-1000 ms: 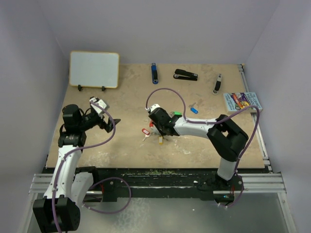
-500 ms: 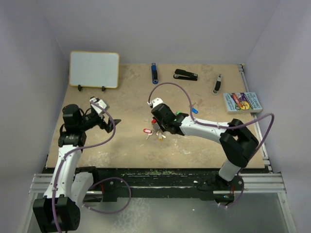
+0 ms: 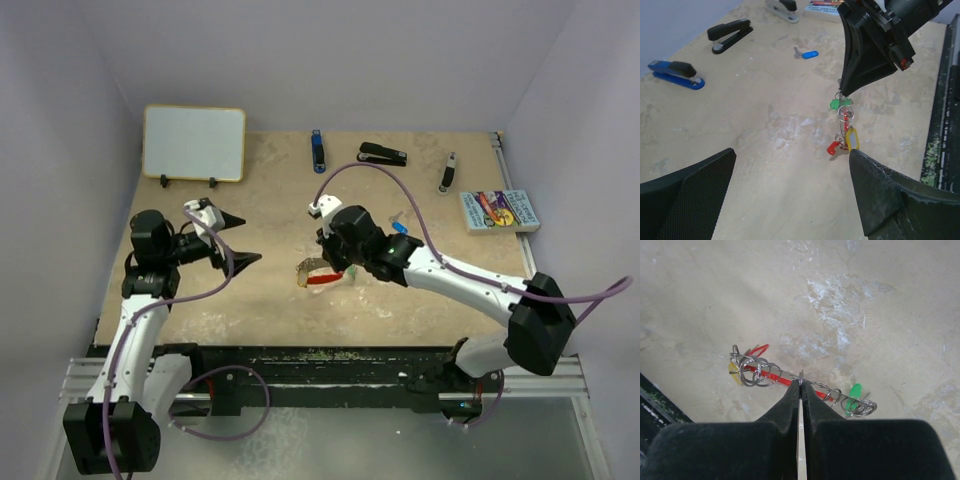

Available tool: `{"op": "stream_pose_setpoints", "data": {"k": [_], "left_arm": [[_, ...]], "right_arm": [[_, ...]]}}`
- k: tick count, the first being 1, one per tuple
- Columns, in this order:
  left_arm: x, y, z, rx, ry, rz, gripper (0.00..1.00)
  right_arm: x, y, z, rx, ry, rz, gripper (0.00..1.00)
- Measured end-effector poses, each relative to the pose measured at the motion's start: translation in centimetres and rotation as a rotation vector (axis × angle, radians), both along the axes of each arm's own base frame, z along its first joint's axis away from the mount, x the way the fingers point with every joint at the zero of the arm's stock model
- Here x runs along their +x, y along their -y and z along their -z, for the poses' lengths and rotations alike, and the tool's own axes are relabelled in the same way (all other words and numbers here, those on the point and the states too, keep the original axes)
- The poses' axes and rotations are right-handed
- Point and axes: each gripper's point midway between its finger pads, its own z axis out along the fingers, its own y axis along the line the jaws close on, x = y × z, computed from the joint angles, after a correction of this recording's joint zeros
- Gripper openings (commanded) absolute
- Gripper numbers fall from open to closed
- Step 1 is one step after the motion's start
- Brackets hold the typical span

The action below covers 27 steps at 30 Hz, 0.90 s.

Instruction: Put the keys on the keyring

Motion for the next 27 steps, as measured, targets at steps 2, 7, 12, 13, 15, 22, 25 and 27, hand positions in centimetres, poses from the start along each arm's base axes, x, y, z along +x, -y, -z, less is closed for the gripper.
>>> {"op": "stream_pose_setpoints", "data": {"k": [2,7,12,13,15,22,25,27], "left_arm": [[-0.5,0.7,-0.4,-0.026,-0.017,0.031,0.98],[-1.9,2.3,-1.0,-0.081,-0.093,0.093,0.98],[-2.7,3.4,-1.5,-0.100,-0.136,0.132,0.98],[-2.8,3.6,-1.7,-0.099,-0.136,0.138,0.98],[-2.9,3.9,-2.1,-0.090,-0.132,0.151,0.98],[-1.0,5.2,-4.4,0.003,-0.082,0.199,0.98],[-0.3,5.8,-4.9,0.031,-0.081,0.226,0.98],[0.1,6.0,-4.9,0.042,-0.091,0.239,0.98]], "right_arm": [[-0.3,-0.2,-0.8,0.027,0.002,-0.018,0.00],[-1.3,-1.1,-2.0,0.087,-0.017,-0.068,0.00],[-2.2,-1.9,-3.4,0.154,-0.032,-0.098,0.00],[-2.4,-2.1,-3.8,0.168,-0.035,-0.103,0.00],[-2.6,-2.6,-4.5,0.189,-0.037,-0.112,0.00],[-5.0,-5.3,-7.2,0.264,-0.043,-0.184,0.00],[-5.8,-5.6,-8.0,0.288,-0.047,-0.206,0.00],[-6.1,-5.5,-8.8,0.308,-0.040,-0.206,0.00]]}}
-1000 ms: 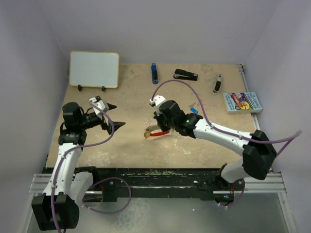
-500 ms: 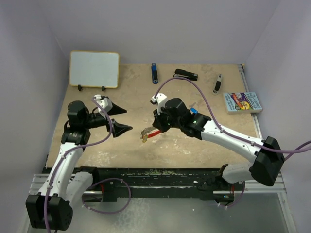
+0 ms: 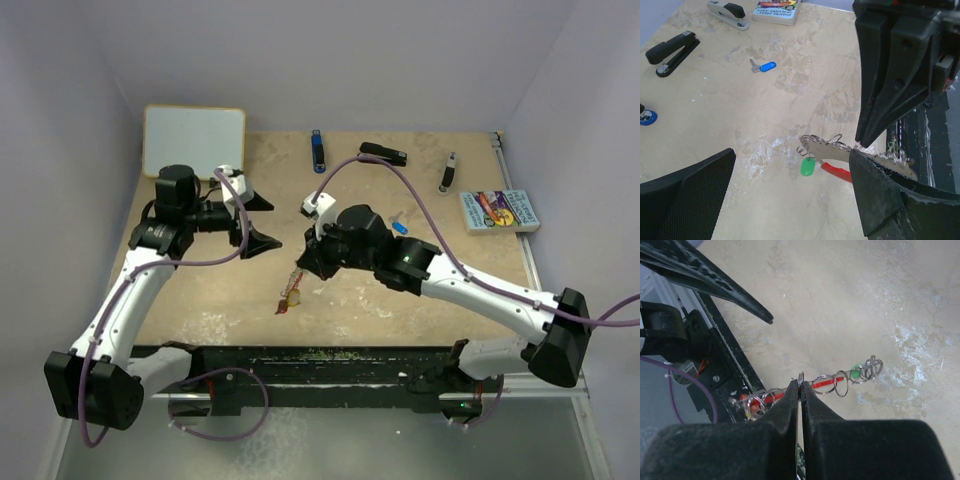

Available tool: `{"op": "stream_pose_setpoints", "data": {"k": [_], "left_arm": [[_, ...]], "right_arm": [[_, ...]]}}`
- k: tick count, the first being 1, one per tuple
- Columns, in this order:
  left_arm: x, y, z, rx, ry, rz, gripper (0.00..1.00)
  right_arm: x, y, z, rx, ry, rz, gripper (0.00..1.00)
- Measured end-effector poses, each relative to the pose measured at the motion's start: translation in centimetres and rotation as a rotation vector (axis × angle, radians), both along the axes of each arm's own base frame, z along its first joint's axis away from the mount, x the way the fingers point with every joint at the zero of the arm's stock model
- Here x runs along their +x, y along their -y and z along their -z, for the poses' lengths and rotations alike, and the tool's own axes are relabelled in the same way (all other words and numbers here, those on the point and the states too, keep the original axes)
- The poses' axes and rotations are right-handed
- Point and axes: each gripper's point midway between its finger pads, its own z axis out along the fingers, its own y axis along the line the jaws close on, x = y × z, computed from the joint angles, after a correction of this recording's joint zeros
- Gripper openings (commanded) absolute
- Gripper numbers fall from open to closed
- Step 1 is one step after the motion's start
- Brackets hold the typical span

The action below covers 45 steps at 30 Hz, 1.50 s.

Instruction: Put the keys on the keyring

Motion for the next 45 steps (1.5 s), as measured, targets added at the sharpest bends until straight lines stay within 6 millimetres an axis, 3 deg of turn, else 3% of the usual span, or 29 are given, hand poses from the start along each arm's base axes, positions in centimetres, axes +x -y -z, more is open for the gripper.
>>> {"op": "stream_pose_setpoints", "data": {"k": [4,8,14,20,27,35,45], "left_arm": [[0.1,0.2,0.8,0.016,-0.041,0.026,0.98],[-1.0,0.6,1.7,0.023,-0.097,0.072,0.98],[-2.1,1.2,1.3,0.039,-0.124,0.132,0.98],[-2.4,1.1,1.2,0.056,-0.121,0.149,0.98],[-2.7,1.3,2.5,0.058,-0.191,0.203,0.98],[-3.8,3.6,2.9,0.102,-0.234,0.379,0.98],[-4.9,2.8,0.5,0.168,-0.071,0.419,0.98]], "right_arm": [[-0.1,0.2,-1.5,0.032,0.016,0.003,0.00],[0.1,0.0,-2.8,0.045,0.026,0.006,0.00],[0.7,-0.2,-4.6,0.053,0.050,0.034,0.00],[0.7,-0.1,-4.2,0.007,0.057,0.068,0.00],[0.1,-0.2,-3.6,-0.050,0.067,0.086,0.00],[-0.4,-0.8,-4.4,-0.055,0.100,0.096,0.00],[0.0,-0.5,-4.3,-0.070,0.122,0.131,0.00]]}}
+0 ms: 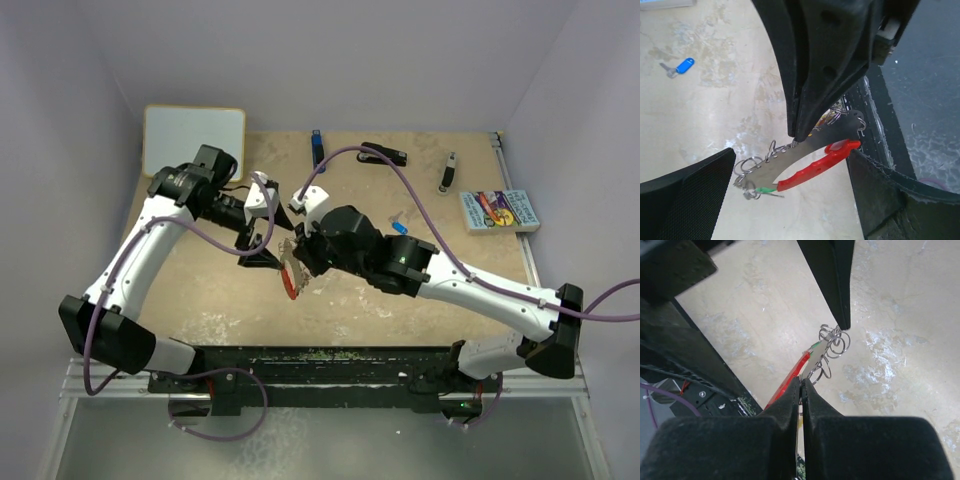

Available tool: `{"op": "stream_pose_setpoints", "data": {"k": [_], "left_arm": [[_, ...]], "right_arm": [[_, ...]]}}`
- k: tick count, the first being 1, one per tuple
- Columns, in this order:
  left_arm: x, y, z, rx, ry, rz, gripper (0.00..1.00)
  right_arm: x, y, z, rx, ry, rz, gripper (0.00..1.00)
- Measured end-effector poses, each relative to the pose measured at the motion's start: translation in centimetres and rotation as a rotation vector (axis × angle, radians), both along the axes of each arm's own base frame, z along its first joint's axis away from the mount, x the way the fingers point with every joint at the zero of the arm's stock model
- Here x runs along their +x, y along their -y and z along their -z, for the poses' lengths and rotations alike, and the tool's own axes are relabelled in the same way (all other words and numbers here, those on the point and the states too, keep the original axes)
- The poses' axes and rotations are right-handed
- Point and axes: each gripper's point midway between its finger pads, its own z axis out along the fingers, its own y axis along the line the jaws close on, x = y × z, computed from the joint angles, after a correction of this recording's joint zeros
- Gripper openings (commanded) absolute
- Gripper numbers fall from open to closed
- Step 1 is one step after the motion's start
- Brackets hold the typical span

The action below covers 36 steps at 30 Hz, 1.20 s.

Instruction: Put the keys on the keyring

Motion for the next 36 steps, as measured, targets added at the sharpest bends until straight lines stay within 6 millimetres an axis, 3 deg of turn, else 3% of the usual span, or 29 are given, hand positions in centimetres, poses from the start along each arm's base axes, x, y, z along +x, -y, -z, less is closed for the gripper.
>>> {"op": "stream_pose_setpoints", "data": {"k": [13,20,26,30,36], "left_arm": [[1.0,-0.2,-3.1,0.008,0.104,-0.028,0.98],[1.9,-0.2,-3.2,0.021,0.121,-0.060,0.98],[2.6,0.1,-3.8,0.000,0.130,-0.096,0.98],[3.0,0.9,-4.0,-0.016,0.074,-0.135,0.98],[1.9,2.7,-3.9,-0.017,0.012,-0.114,0.98]], "right_arm": [[0.6,0.9,0.7,-0.082,0.056,0.123,0.00],[2.3,1.9,0.7,-0.139,0.070,0.358,0.00],[2.8,2.9,0.4,-0.139,0.079,0.434,0.00],[2.8,3.0,0.4,-0.133,0.074,0.447,0.00],[2.7,3.0,0.2,-0.127,0.075,0.457,0.00]]}}
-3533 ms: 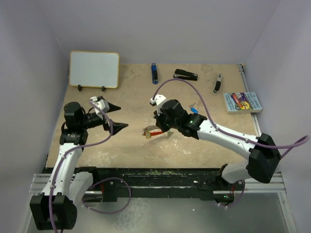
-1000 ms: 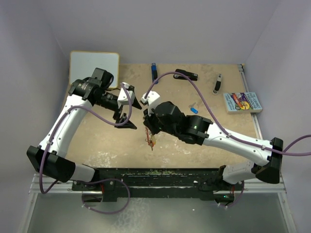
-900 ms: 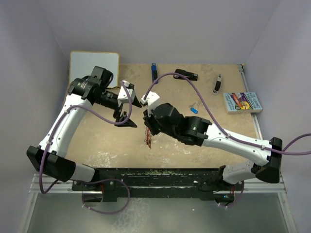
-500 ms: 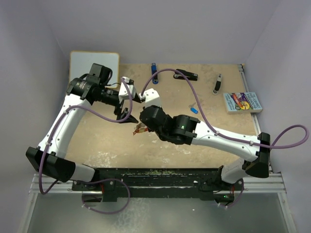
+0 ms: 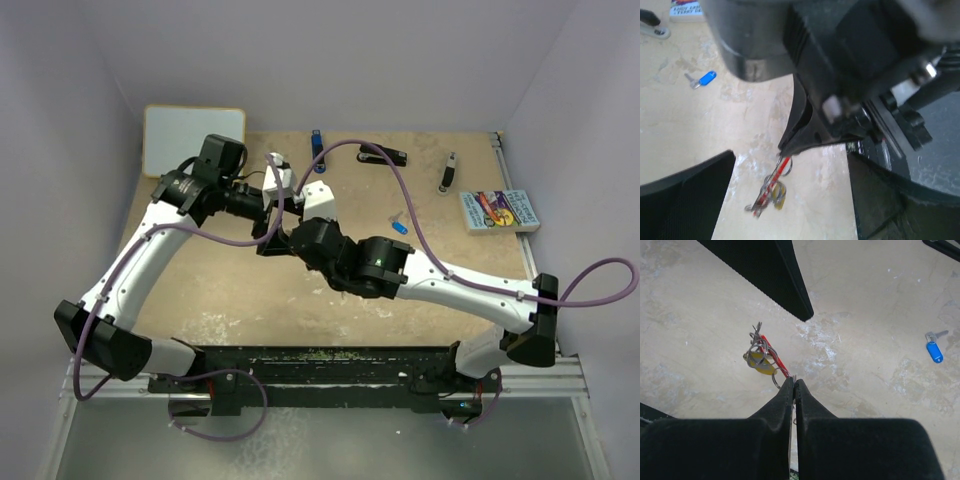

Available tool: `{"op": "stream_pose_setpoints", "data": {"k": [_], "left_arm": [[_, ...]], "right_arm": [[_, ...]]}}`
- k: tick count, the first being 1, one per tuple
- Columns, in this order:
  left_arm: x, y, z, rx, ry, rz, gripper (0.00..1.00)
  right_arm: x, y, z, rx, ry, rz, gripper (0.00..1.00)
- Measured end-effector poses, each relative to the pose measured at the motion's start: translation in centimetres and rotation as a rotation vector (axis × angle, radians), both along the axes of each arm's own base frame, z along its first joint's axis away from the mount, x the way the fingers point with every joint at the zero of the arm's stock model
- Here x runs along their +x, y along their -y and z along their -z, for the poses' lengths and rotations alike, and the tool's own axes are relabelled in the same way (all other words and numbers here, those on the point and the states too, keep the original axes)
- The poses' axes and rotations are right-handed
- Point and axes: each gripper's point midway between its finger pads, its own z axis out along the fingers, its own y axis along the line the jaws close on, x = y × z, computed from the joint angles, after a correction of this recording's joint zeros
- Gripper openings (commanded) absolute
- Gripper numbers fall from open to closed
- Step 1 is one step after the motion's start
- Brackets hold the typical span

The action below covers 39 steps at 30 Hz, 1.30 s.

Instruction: Put the keys on the keyring

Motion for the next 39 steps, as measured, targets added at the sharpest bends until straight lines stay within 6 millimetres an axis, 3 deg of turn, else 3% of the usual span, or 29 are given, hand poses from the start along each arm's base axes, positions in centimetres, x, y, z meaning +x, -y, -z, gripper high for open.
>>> {"op": "stream_pose_setpoints", "data": {"k": [6,12,17,33,39], "left_arm": [[-0.1,0.3,1.3,0.020,-0.012,-0.005,0.98],[0.3,0.1,2.1,0.046,0.006,-0.016,0.98],[0.0,0.0,2.2,0.043,0.014,-0.010,0.98],[-1.4,0.5,0.3,-0.033,-0.048,0.023,0.98],[-1.9,0.5,0.0,-0.044,-0.053,0.036,0.93]], "right_arm": [[-1.0,0.2,-0.1,0.031,-0.015,-0.058,0.00],[-2.1,0.2,-3.8,0.168,0.025,-0.142,0.00],[-2.9,0.4,-5.5,0.227,0.045,-0.203,0.00],[-3.7,-1.0,-5.4,0.254,0.033,-0.282,0.00],[-3.9,-1.4,-5.7,0.273,0.033,-0.301,0.00]]}}
